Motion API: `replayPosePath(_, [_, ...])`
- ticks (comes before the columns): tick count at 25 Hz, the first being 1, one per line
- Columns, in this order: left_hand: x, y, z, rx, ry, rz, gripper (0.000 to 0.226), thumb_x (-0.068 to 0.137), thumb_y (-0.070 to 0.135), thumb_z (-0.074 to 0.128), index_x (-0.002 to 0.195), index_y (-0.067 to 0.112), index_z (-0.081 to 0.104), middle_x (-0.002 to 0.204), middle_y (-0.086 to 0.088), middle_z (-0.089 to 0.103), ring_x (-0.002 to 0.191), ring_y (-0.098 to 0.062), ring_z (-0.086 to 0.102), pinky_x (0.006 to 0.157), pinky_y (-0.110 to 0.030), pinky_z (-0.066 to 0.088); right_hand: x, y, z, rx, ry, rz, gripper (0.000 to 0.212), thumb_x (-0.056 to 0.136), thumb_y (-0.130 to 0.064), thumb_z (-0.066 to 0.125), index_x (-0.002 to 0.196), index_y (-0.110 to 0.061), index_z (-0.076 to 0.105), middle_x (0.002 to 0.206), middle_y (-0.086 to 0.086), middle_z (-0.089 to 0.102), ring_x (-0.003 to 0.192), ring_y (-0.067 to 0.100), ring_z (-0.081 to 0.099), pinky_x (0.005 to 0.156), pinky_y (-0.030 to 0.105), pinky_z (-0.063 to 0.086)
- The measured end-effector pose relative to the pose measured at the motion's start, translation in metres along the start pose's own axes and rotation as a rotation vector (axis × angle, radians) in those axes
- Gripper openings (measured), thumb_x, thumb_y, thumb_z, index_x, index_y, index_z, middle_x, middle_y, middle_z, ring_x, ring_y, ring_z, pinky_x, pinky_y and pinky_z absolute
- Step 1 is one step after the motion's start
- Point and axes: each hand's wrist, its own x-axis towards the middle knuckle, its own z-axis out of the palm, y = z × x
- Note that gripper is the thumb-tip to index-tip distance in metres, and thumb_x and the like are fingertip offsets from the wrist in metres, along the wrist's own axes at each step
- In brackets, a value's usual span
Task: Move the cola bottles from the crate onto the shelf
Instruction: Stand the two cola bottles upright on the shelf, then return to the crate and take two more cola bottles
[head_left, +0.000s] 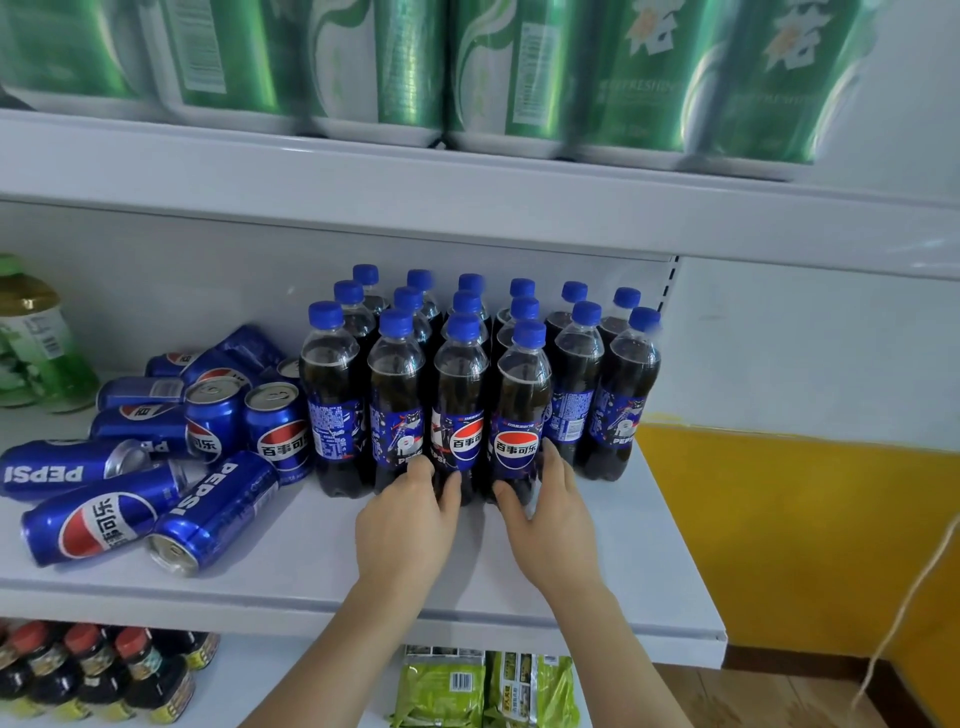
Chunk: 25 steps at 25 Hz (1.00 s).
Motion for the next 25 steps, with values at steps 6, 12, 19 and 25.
replayPosePath(6, [-0.019,0.038,-0.016,-0.589,0.106,0.066,0.016,0.094,0.042,0.059,0.105,0.032,0.055,0.085,0.025,0.064,0.079,0.001,0.065,0.064,-0.017,0.051,-0.023,-0.012,-0.039,0.119,0.119,-0.016,0.066,0.097,-0.052,0.052,0.155,-0.023,0.035,0.153,-0.007,0.046,0.14,0.011,0.044,0.109,0.036,0.046])
replayPosePath(12, [-0.043,0.101,-0.008,-0.981,-0.047,0.13,0.022,0.094,0.039,0.058,0.112,0.026,0.062,0.104,0.016,0.067,0.101,-0.004,0.064,0.081,-0.012,0.049,-0.066,-0.003,-0.103,0.163,0.324,0.073,0.064,0.094,-0.056,0.047,0.151,-0.028,0.04,0.146,-0.019,0.049,0.135,-0.002,0.045,0.11,0.027,0.044])
replayPosePath(19, [-0.099,0.169,-0.009,-1.148,-0.425,0.377,0.023,0.094,0.045,0.053,0.111,0.031,0.061,0.109,0.025,0.064,0.107,0.0,0.061,0.085,-0.01,0.047,-0.151,0.009,-0.171,-0.015,0.682,0.267,0.058,0.096,-0.052,0.049,0.149,-0.028,0.044,0.142,-0.017,0.054,0.131,-0.003,0.049,0.106,0.033,0.049])
replayPosePath(25, [-0.182,0.207,-0.015,-1.198,-0.691,0.544,0.032,0.092,0.054,0.05,0.114,0.033,0.06,0.11,0.025,0.062,0.107,0.005,0.058,0.082,-0.009,0.048,-0.257,0.002,-0.212,-0.147,0.926,0.475,0.064,0.093,-0.058,0.047,0.15,-0.029,0.043,0.147,-0.016,0.051,0.133,-0.002,0.047,0.109,0.037,0.049])
